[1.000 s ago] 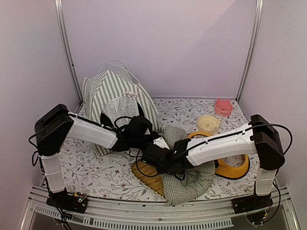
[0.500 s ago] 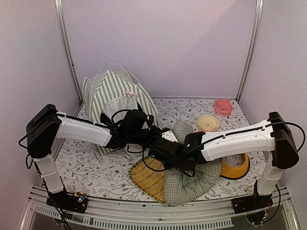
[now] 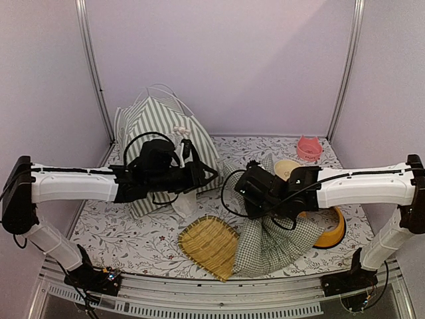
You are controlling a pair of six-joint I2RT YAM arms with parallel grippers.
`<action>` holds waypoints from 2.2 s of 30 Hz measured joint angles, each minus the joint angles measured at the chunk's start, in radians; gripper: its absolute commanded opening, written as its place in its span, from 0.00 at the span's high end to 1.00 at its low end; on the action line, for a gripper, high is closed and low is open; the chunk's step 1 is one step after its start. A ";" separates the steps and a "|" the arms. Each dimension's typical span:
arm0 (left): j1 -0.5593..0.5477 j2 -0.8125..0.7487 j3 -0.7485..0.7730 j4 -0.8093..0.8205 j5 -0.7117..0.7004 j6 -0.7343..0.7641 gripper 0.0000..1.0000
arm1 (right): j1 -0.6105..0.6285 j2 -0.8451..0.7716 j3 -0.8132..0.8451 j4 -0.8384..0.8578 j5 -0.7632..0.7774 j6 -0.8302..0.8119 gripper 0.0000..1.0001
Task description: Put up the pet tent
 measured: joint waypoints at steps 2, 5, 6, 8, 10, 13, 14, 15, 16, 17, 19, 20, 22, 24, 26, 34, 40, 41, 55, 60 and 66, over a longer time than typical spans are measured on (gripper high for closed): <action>0.002 -0.046 -0.031 -0.026 -0.043 0.030 0.40 | -0.011 -0.028 -0.007 0.002 -0.014 -0.011 1.00; 0.002 -0.100 -0.096 -0.073 -0.114 0.064 0.34 | -0.026 -0.077 -0.019 0.011 -0.031 -0.027 1.00; 0.002 -0.113 -0.116 -0.087 -0.135 0.070 0.32 | -0.032 -0.093 -0.024 0.019 -0.038 -0.033 1.00; 0.002 -0.132 -0.156 -0.124 -0.176 0.080 0.28 | -0.046 -0.130 -0.036 0.037 -0.051 -0.046 1.00; 0.003 -0.138 -0.189 -0.153 -0.218 0.084 0.24 | -0.066 -0.171 -0.051 0.059 -0.070 -0.063 1.00; 0.003 -0.137 -0.219 -0.182 -0.262 0.080 0.18 | -0.094 -0.220 -0.069 0.089 -0.093 -0.087 1.00; 0.004 -0.133 -0.224 -0.188 -0.279 0.076 0.17 | -0.101 -0.234 -0.074 0.097 -0.099 -0.095 1.00; 0.004 -0.126 -0.226 -0.190 -0.290 0.074 0.16 | -0.107 -0.246 -0.077 0.103 -0.103 -0.104 1.00; 0.004 -0.113 -0.227 -0.190 -0.302 0.068 0.16 | -0.113 -0.259 -0.080 0.111 -0.110 -0.111 1.00; 0.004 -0.100 -0.227 -0.189 -0.310 0.064 0.16 | -0.115 -0.267 -0.081 0.114 -0.114 -0.116 1.00; 0.004 -0.060 -0.225 -0.187 -0.327 0.058 0.15 | -0.120 -0.287 -0.084 0.123 -0.122 -0.131 1.00; 0.004 -0.033 -0.221 -0.188 -0.333 0.053 0.15 | -0.121 -0.297 -0.087 0.127 -0.125 -0.135 1.00; 0.005 0.018 -0.208 -0.193 -0.350 0.038 0.15 | -0.122 -0.316 -0.092 0.134 -0.131 -0.145 1.00; 0.005 0.064 -0.189 -0.192 -0.365 0.022 0.15 | -0.124 -0.333 -0.100 0.143 -0.137 -0.153 1.00; 0.006 0.098 -0.171 -0.187 -0.372 0.012 0.15 | -0.127 -0.351 -0.111 0.154 -0.142 -0.157 1.00; 0.013 0.243 -0.064 -0.154 -0.374 -0.003 0.34 | -0.130 -0.374 -0.142 0.169 -0.161 -0.175 1.00; 0.014 0.265 -0.054 -0.149 -0.389 -0.005 0.95 | -0.134 -0.380 -0.147 0.183 -0.172 -0.183 1.00; 0.014 0.266 -0.051 -0.149 -0.391 -0.005 1.00 | -0.135 -0.380 -0.147 0.186 -0.174 -0.184 1.00; -0.126 0.098 0.110 -0.150 -0.359 0.193 1.00 | -0.232 -0.430 -0.226 0.278 -0.288 -0.221 1.00; -0.167 -0.004 0.216 -0.128 -0.319 0.262 1.00 | -0.282 -0.468 -0.277 0.354 -0.395 -0.245 1.00; -0.163 -0.069 0.304 -0.121 -0.305 0.322 1.00 | -0.283 -0.470 -0.307 0.445 -0.558 -0.277 1.00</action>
